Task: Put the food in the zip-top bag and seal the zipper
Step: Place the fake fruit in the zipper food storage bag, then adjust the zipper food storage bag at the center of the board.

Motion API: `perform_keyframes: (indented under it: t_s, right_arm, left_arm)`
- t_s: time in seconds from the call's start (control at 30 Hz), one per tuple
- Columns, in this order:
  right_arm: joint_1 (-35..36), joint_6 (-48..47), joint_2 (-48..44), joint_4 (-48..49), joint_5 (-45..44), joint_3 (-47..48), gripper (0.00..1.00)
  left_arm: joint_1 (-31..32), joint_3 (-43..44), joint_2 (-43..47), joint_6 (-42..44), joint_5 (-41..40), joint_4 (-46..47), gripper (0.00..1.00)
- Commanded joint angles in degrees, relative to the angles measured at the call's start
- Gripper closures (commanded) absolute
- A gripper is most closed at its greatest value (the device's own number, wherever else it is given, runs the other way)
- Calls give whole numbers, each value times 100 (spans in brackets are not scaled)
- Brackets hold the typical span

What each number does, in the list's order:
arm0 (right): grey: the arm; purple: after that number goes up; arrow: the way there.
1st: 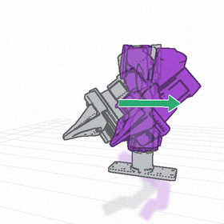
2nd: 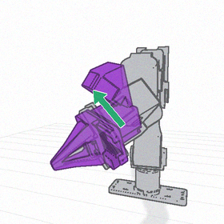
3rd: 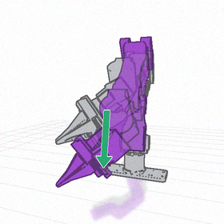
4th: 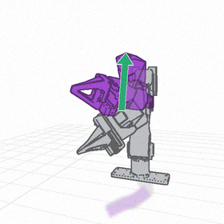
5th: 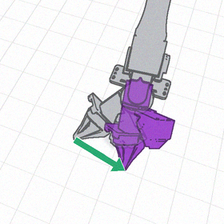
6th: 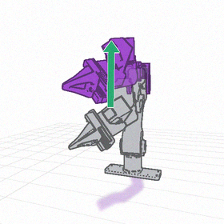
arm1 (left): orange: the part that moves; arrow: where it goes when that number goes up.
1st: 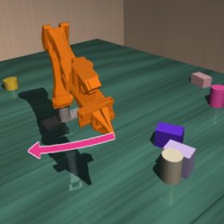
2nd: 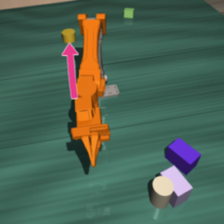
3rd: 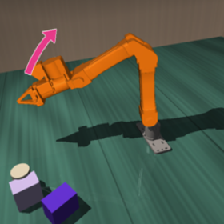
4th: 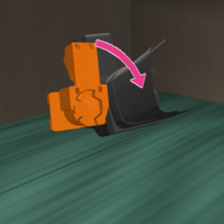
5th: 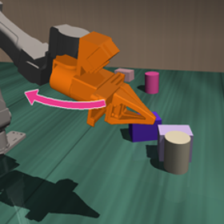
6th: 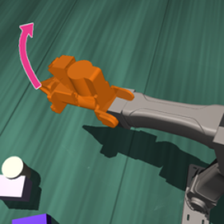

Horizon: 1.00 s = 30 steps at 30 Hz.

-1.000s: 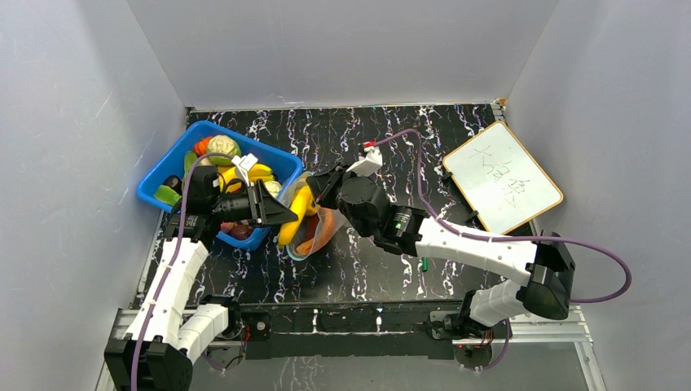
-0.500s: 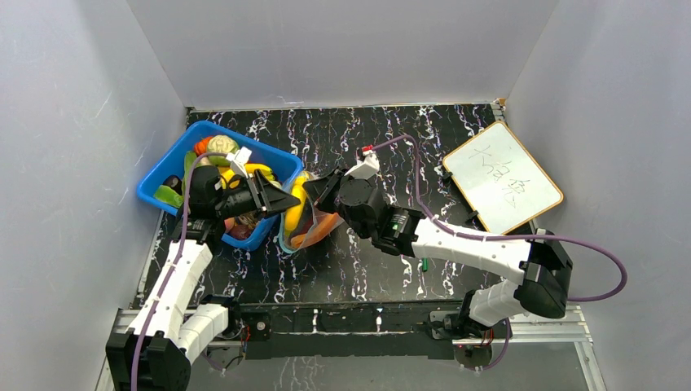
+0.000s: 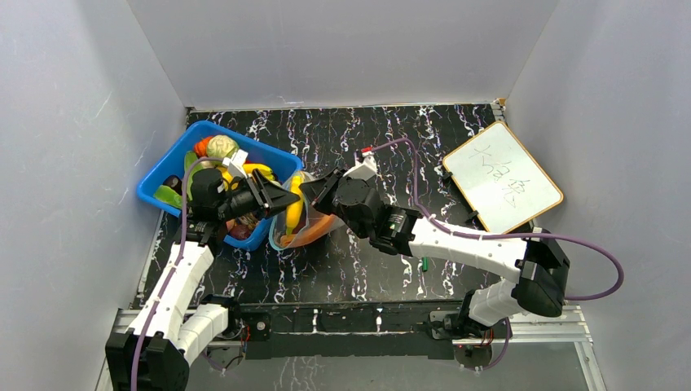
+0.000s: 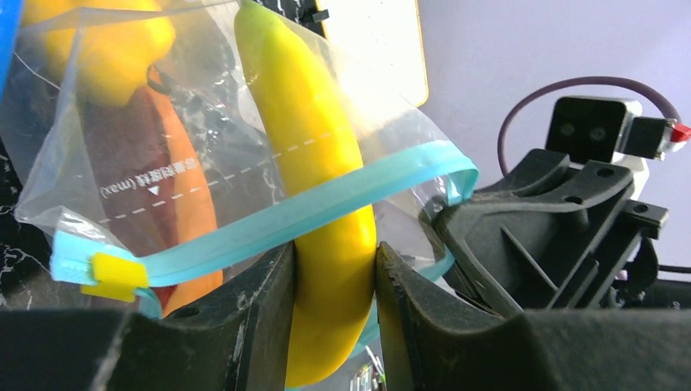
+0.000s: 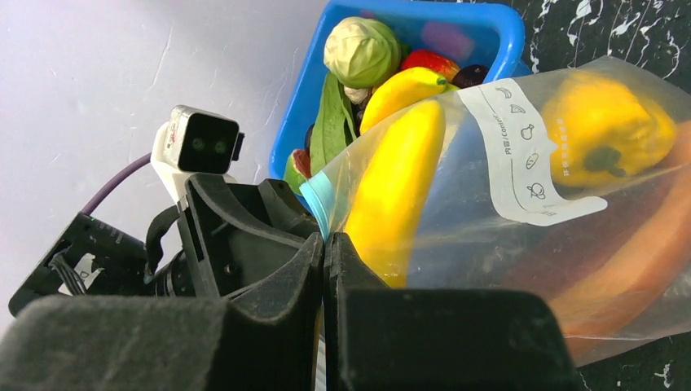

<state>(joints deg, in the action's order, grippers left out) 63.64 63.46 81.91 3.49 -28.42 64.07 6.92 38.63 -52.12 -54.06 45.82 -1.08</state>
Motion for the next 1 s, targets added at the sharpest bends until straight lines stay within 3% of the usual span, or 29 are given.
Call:
perform_keyframes:
  t_s: [0.0, 0.1, 0.3, 0.47, 0.63, 0.77, 0.97]
  right_arm:
    - [12, 216, -165, 161, 210, 294, 100]
    - [16, 211, -287, 220, 149, 134, 100]
    - [11, 150, -482, 97, -114, 65, 100]
    - [8, 54, -557, -66, -421, 35, 100]
    - [2, -41, -632, -179, -641, 36, 100]
    - [-18, -92, -733, -242, -774, 35, 100]
    - [-36, -132, -786, -252, -792, 61, 100]
  left_arm:
    - [2, 115, 53, 238, -152, -297, 81]
    - [2, 122, 200, 332, -280, -466, 74]
    - [3, 371, 361, 498, -273, -814, 38]
    - [3, 788, 441, 1009, -83, -1251, 22]
    - [3, 1196, 427, 1462, -28, -1846, 20]
    - [3, 1605, 500, 2175, -503, -2786, 21]
    - [3, 1480, 634, 2853, -1056, -3567, 33]
